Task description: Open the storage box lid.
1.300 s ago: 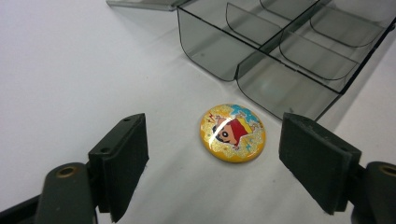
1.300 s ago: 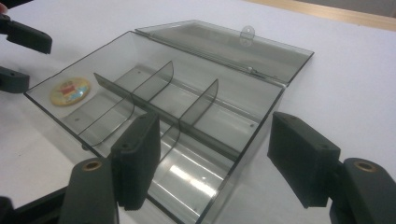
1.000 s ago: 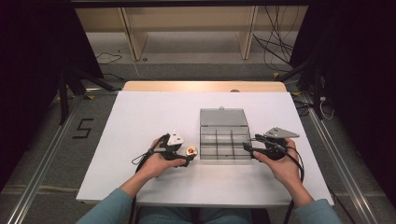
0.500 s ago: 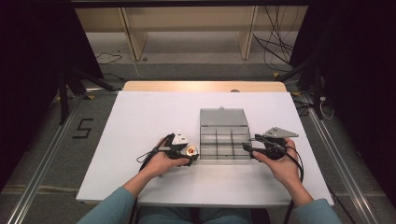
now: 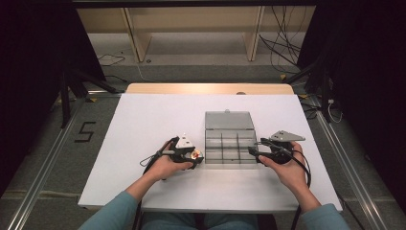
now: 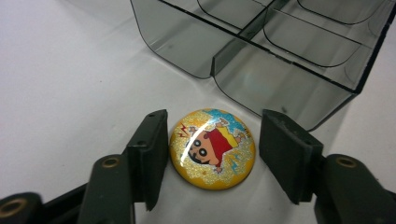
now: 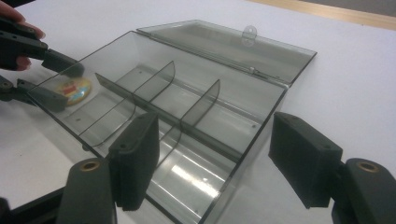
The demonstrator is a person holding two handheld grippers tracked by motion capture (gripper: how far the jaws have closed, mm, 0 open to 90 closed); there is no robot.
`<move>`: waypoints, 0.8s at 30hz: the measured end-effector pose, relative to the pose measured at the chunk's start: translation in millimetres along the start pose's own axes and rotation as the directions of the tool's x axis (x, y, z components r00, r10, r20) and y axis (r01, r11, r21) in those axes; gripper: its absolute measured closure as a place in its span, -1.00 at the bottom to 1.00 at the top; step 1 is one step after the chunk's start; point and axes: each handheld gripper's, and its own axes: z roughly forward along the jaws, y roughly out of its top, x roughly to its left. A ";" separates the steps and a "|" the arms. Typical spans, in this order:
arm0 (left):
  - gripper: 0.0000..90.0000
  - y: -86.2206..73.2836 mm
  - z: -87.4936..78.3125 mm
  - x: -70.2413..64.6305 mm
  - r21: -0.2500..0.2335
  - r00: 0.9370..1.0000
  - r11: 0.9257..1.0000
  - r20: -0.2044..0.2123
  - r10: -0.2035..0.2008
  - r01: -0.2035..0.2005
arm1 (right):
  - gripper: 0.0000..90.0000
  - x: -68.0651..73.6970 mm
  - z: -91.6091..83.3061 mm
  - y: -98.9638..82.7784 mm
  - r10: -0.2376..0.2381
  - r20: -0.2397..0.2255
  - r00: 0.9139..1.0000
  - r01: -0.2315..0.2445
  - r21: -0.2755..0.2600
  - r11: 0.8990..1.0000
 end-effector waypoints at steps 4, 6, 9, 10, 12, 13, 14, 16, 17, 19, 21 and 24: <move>0.04 -0.1 -0.2 0.1 -0.001 1.000 1.000 -0.004 0.005 -0.005 | -0.25 -0.1 -0.3 0.1 0.002 0.000 1.000 -0.002 -0.006 1.000; 0.04 -0.1 -0.3 -0.4 0.000 1.000 1.000 -0.007 0.009 -0.009 | -0.25 0.0 -0.5 0.2 0.002 0.000 1.000 -0.002 -0.004 1.000; 0.04 -0.1 -0.3 -0.5 -0.001 1.000 1.000 -0.008 0.009 -0.009 | -0.25 -0.3 -0.5 0.2 0.004 -0.001 1.000 -0.004 -0.005 1.000; 0.04 -0.1 -0.4 -0.4 -0.001 1.000 1.000 -0.007 0.009 -0.009 | -0.25 -0.4 -0.5 0.2 0.005 0.001 1.000 -0.005 -0.004 1.000; 0.05 -0.1 -0.5 -0.5 -0.003 1.000 1.000 -0.008 0.006 -0.006 | -0.25 -0.8 -0.5 0.1 0.005 -0.001 1.000 -0.005 -0.004 1.000; 0.05 -0.1 -0.6 -0.6 -0.003 1.000 1.000 -0.008 0.005 -0.005 | -0.25 -1.0 -0.8 0.2 0.005 -0.001 1.000 -0.005 -0.002 1.000; 0.05 -0.1 -0.7 -0.7 -0.004 1.000 1.000 -0.009 0.004 -0.004 | -0.25 -1.1 -0.7 0.1 0.006 -0.001 1.000 -0.006 -0.005 1.000; 0.05 0.0 -1.0 -1.0 -0.003 1.000 1.000 -0.010 0.002 -0.002 | -0.25 -1.1 -0.9 0.1 0.006 -0.001 1.000 -0.006 -0.006 1.000; 0.05 0.2 -1.3 -1.0 -0.002 1.000 1.000 -0.012 0.003 -0.003 | -0.25 -1.0 -1.0 0.1 0.007 -0.002 1.000 -0.007 -0.007 1.000; 0.05 0.3 -1.8 -1.0 -0.001 1.000 1.000 -0.015 0.006 -0.006 | -0.25 -1.0 -1.1 0.1 0.007 -0.002 1.000 -0.007 -0.007 1.000; 0.05 0.2 -2.5 -0.6 -0.004 1.000 1.000 -0.024 0.004 -0.004 | -0.25 -1.1 -1.3 0.0 0.008 -0.002 1.000 -0.008 -0.006 1.000; 0.05 0.1 -4.4 0.4 -0.014 1.000 1.000 -0.024 -0.006 0.005 | -0.25 -1.1 -1.7 0.1 0.005 -0.001 1.000 -0.005 -0.005 1.000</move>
